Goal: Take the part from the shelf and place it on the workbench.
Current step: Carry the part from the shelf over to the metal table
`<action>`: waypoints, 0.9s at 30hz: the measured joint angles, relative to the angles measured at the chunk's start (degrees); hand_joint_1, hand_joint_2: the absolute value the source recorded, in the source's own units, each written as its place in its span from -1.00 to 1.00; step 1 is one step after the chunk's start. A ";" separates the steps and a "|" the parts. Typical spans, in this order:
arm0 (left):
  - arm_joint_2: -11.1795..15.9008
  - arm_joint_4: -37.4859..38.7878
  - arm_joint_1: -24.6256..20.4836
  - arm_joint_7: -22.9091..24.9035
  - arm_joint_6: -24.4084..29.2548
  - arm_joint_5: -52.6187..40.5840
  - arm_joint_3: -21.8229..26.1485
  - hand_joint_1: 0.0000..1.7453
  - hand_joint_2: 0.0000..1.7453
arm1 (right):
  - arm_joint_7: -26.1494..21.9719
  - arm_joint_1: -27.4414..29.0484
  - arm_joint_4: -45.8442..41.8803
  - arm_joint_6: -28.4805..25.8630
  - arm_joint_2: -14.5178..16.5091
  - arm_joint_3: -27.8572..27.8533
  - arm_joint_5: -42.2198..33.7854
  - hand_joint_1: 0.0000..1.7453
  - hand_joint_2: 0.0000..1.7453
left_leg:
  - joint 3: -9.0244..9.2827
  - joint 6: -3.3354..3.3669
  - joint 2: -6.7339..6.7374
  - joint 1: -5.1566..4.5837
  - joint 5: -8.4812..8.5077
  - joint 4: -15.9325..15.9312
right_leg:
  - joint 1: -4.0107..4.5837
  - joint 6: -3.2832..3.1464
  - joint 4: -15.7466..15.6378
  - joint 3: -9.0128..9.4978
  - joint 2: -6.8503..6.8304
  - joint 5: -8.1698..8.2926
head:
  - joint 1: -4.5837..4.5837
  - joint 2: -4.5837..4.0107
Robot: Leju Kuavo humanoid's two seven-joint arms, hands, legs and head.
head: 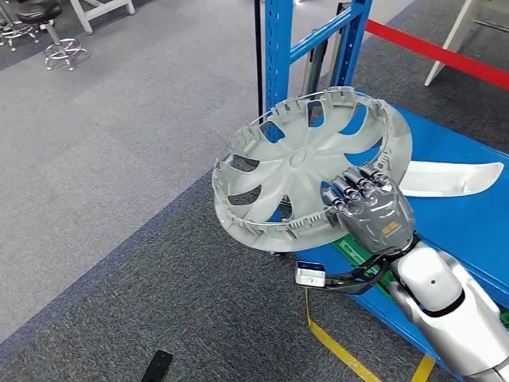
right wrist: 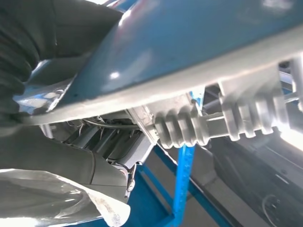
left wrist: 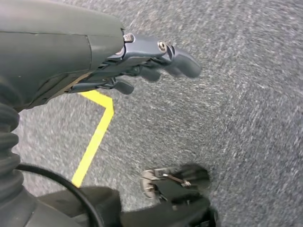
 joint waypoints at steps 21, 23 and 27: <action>-0.53 -0.02 -0.71 0.74 0.02 -0.40 -0.83 -1.00 1.00 | 3.59 -4.38 -0.12 -3.49 1.21 1.65 -3.08 1.00 1.00 | 4.56 2.87 -2.23 -0.46 4.18 -8.45 | 0.39 1.77 8.29 -5.74 0.61 -1.56 | 0.31 0.00; -0.51 -0.02 -0.75 0.74 0.05 -0.37 -0.85 -1.00 1.00 | 3.97 -3.62 -0.80 -4.78 1.61 0.76 -3.60 1.00 1.00 | 4.12 2.21 -3.80 -0.33 3.84 -7.67 | 0.02 1.80 2.19 -2.93 3.12 0.82 | 0.29 0.01; -0.49 -0.02 -0.13 0.79 0.08 -0.33 -0.85 -1.00 1.00 | 4.14 -1.99 -2.02 -6.45 3.01 -0.90 -4.70 1.00 1.00 | 3.38 0.99 -5.48 0.00 3.88 -7.28 | 0.12 0.96 0.44 -1.47 2.91 0.71 | 0.21 0.01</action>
